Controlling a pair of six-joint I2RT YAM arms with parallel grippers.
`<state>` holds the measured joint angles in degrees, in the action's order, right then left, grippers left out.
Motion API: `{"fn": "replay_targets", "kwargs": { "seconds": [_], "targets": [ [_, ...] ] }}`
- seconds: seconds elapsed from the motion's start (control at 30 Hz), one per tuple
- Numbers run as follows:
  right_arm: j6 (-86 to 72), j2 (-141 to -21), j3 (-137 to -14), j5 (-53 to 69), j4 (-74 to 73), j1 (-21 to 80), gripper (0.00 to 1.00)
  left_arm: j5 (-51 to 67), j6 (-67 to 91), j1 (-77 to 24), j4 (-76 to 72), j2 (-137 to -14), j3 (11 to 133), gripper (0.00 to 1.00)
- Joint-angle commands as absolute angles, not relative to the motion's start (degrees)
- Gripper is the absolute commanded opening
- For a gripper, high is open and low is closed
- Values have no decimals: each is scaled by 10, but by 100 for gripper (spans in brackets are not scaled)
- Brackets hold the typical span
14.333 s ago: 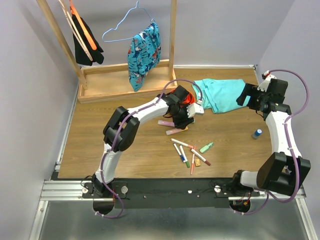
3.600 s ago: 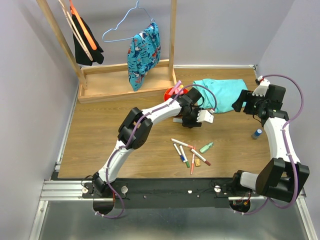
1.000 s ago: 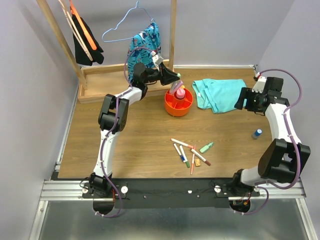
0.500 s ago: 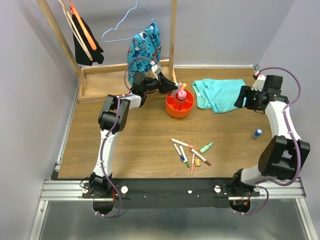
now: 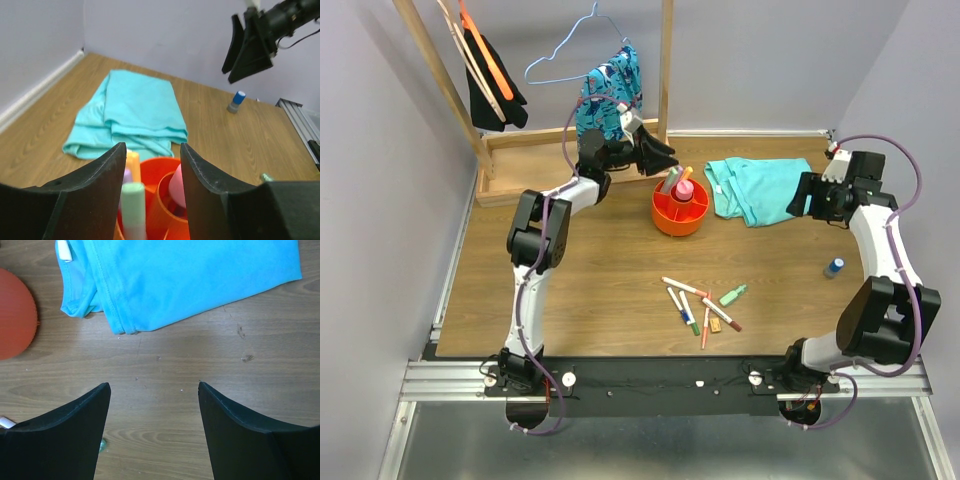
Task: Sort the stationery into containers
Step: Place the stationery in the storage box, then pick up the pen from the center of the board.
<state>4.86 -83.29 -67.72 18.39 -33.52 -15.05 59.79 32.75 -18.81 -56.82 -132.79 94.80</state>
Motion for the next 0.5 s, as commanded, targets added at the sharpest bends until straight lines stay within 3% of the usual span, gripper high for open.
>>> {"fn": "replay_targets", "kwargs": {
  "seconds": [0.0,0.17,0.27,0.3,0.33,0.4,0.47],
  "targets": [
    [39,-797,-658,203,-316,-147,79,613,326,-183,-571,-1230,927,56],
    [48,-757,-628,202,-301,-147,79,671,307,-197,-540,-1092,826,55],
    [59,-730,-600,200,-294,-146,78,686,80,-226,-292,-986,748,55],
    [63,-723,-593,202,-294,-146,78,671,-2,-237,-80,-962,741,55],
    [70,-717,-587,203,-294,-146,78,656,-211,-249,37,-928,746,55],
    [76,-695,-564,203,-293,-146,78,591,-354,-297,275,-911,752,56],
    [85,-683,-542,207,-293,-145,78,552,-431,-327,339,-891,740,56]
  ]
}}
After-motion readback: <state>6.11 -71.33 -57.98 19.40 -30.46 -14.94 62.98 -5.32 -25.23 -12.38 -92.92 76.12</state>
